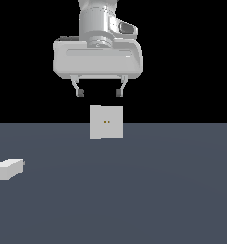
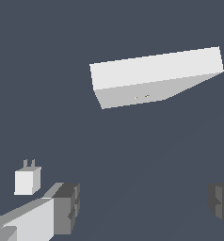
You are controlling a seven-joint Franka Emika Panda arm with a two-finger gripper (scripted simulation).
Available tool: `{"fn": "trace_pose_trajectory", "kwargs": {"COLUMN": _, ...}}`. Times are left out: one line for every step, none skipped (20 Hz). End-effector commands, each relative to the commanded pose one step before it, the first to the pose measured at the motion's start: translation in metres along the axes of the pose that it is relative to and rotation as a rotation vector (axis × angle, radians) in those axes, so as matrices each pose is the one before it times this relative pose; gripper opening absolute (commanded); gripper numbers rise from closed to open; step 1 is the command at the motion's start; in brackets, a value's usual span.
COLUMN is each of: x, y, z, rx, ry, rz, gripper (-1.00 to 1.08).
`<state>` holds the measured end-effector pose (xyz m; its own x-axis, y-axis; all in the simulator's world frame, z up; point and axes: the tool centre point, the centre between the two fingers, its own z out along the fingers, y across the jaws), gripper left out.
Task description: Plug the charger into the wall socket.
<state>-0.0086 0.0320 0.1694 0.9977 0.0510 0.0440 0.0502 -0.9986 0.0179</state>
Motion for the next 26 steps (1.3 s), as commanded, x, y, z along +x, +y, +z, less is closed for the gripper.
{"fn": "trace_pose_trajectory", "kwargs": {"x": -0.00465, "y": -0.00957, "z": 0.00501, "rx": 0.00164, "ry": 0.01576, "rz": 0.00005, "gripper": 1.0}}
{"fn": "trace_pose_trajectory", "kwargs": {"x": -0.00212, "y": -0.00436, "z": 0.00232, "rx": 0.00069, "ry": 0.00762, "rz": 0.00034, "gripper": 1.0}}
{"fn": "trace_pose_trajectory", "kwargs": {"x": -0.00227, "y": -0.00467, "z": 0.00248, "rx": 0.00076, "ry": 0.00819, "rz": 0.00036, "gripper": 1.0}}
{"fn": "trace_pose_trajectory", "kwargs": {"x": -0.00241, "y": -0.00499, "z": 0.00266, "rx": 0.00082, "ry": 0.00871, "rz": 0.00038, "gripper": 1.0}}
{"fn": "trace_pose_trajectory", "kwargs": {"x": -0.00255, "y": -0.00531, "z": 0.00283, "rx": 0.00089, "ry": 0.00926, "rz": 0.00039, "gripper": 1.0}}
{"fn": "trace_pose_trajectory", "kwargs": {"x": -0.0027, "y": -0.00564, "z": 0.003, "rx": 0.00097, "ry": 0.00983, "rz": 0.00041, "gripper": 1.0}}
{"fn": "trace_pose_trajectory", "kwargs": {"x": -0.00281, "y": -0.00591, "z": 0.00316, "rx": 0.00103, "ry": 0.01027, "rz": 0.00042, "gripper": 1.0}}
{"fn": "trace_pose_trajectory", "kwargs": {"x": -0.00282, "y": -0.00597, "z": 0.00318, "rx": 0.00106, "ry": 0.01039, "rz": 0.00042, "gripper": 1.0}}
{"fn": "trace_pose_trajectory", "kwargs": {"x": -0.00282, "y": -0.00601, "z": 0.00322, "rx": 0.00108, "ry": 0.01041, "rz": 0.00041, "gripper": 1.0}}
{"fn": "trace_pose_trajectory", "kwargs": {"x": -0.00282, "y": -0.00604, "z": 0.00324, "rx": 0.00109, "ry": 0.01045, "rz": 0.00041, "gripper": 1.0}}
{"fn": "trace_pose_trajectory", "kwargs": {"x": -0.00282, "y": -0.00608, "z": 0.00327, "rx": 0.0011, "ry": 0.0105, "rz": 0.0004, "gripper": 1.0}}
{"fn": "trace_pose_trajectory", "kwargs": {"x": -0.00282, "y": -0.00612, "z": 0.0033, "rx": 0.0011, "ry": 0.01056, "rz": 0.0004, "gripper": 1.0}}
{"fn": "trace_pose_trajectory", "kwargs": {"x": -0.00282, "y": -0.00616, "z": 0.00335, "rx": 0.00109, "ry": 0.01061, "rz": 0.00039, "gripper": 1.0}}
{"fn": "trace_pose_trajectory", "kwargs": {"x": -0.00282, "y": -0.00621, "z": 0.00339, "rx": 0.00106, "ry": 0.01068, "rz": 0.00039, "gripper": 1.0}}
{"fn": "trace_pose_trajectory", "kwargs": {"x": -0.0028, "y": -0.00622, "z": 0.00342, "rx": 0.001, "ry": 0.01069, "rz": 0.00038, "gripper": 1.0}}
{"fn": "trace_pose_trajectory", "kwargs": {"x": -0.00273, "y": -0.0061, "z": 0.00337, "rx": 0.00092, "ry": 0.01052, "rz": 0.00037, "gripper": 1.0}}
{"fn": "trace_pose_trajectory", "kwargs": {"x": -0.00263, "y": -0.00591, "z": 0.0033, "rx": 0.0008, "ry": 0.0102, "rz": 0.00036, "gripper": 1.0}}
{"fn": "trace_pose_trajectory", "kwargs": {"x": -0.00252, "y": -0.00573, "z": 0.00323, "rx": 0.00068, "ry": 0.00991, "rz": 0.00035, "gripper": 1.0}}
{"fn": "trace_pose_trajectory", "kwargs": {"x": -0.00242, "y": -0.00555, "z": 0.00315, "rx": 0.00055, "ry": 0.00965, "rz": 0.00033, "gripper": 1.0}}
{"fn": "trace_pose_trajectory", "kwargs": {"x": -0.00232, "y": -0.00537, "z": 0.00306, "rx": 0.00042, "ry": 0.00938, "rz": 0.00032, "gripper": 1.0}}
{"fn": "trace_pose_trajectory", "kwargs": {"x": -0.00218, "y": -0.00509, "z": 0.00293, "rx": 0.00029, "ry": 0.00893, "rz": 0.00031, "gripper": 1.0}}
{"fn": "trace_pose_trajectory", "kwargs": {"x": -0.00203, "y": -0.0048, "z": 0.00278, "rx": 0.00016, "ry": 0.00848, "rz": 0.00029, "gripper": 1.0}}
{"fn": "trace_pose_trajectory", "kwargs": {"x": -0.00188, "y": -0.0045, "z": 0.00263, "rx": 0.00005, "ry": 0.00799, "rz": 0.00028, "gripper": 1.0}}
{"fn": "trace_pose_trajectory", "kwargs": {"x": -0.00173, "y": -0.0042, "z": 0.00247, "rx": -0.00005, "ry": 0.0075, "rz": 0.00028, "gripper": 1.0}}
{"fn": "trace_pose_trajectory", "kwargs": {"x": -0.00159, "y": -0.0039, "z": 0.00231, "rx": -0.00013, "ry": 0.007, "rz": 0.00026, "gripper": 1.0}}
{"fn": "trace_pose_trajectory", "kwargs": {"x": -0.00145, "y": -0.00361, "z": 0.00214, "rx": -0.00018, "ry": 0.00653, "rz": 0.00024, "gripper": 1.0}}
